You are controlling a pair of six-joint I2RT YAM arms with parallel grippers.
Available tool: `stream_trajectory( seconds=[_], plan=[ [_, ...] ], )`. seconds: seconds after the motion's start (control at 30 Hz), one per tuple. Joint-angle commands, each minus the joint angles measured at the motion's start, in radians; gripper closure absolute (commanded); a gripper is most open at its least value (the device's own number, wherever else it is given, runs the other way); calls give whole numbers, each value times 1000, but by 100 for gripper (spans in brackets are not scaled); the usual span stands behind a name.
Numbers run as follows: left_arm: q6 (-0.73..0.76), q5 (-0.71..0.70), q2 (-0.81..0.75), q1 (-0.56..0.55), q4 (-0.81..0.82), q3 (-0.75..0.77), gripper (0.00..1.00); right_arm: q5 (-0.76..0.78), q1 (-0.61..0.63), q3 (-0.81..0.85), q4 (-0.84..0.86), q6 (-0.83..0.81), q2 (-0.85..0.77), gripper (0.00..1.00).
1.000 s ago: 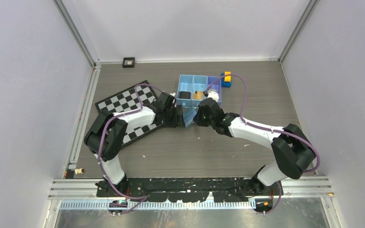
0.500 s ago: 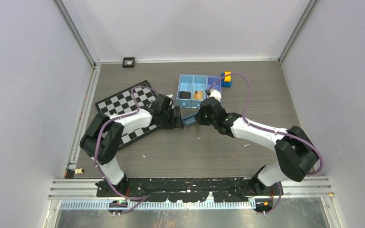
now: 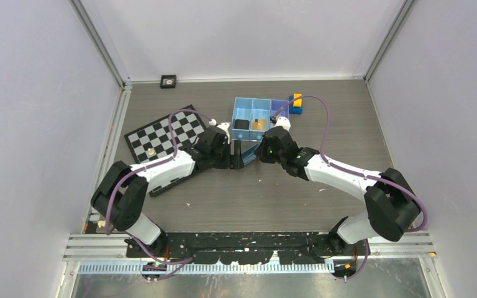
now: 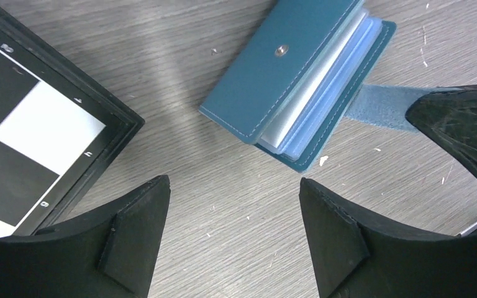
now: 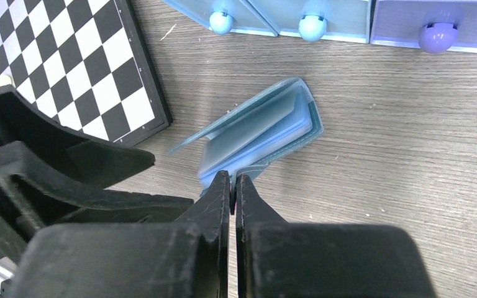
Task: Take the credit cards out of the card holder
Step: Remove the credit card from the card holder.
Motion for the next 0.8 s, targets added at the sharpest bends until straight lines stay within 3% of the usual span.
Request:
stream_trajectory(
  seconds=[0.0, 0.17, 0.37, 0.53, 0.77],
  plan=[
    [37, -54, -61, 3, 110, -21, 21, 21, -7, -10, 12, 8, -41, 99],
    [60, -33, -1, 3, 156, 15, 21, 20, -12, -16, 12, 13, -39, 100],
    [71, 76, 125, -1, 99, 122, 21, 16, -18, -21, 13, 17, -45, 100],
    [76, 75, 214, -1, 19, 190, 22, 6, -26, -19, 14, 23, -38, 99],
    [53, 69, 305, 10, -89, 264, 61, 1, -29, -23, 15, 28, -42, 99]
  ],
)
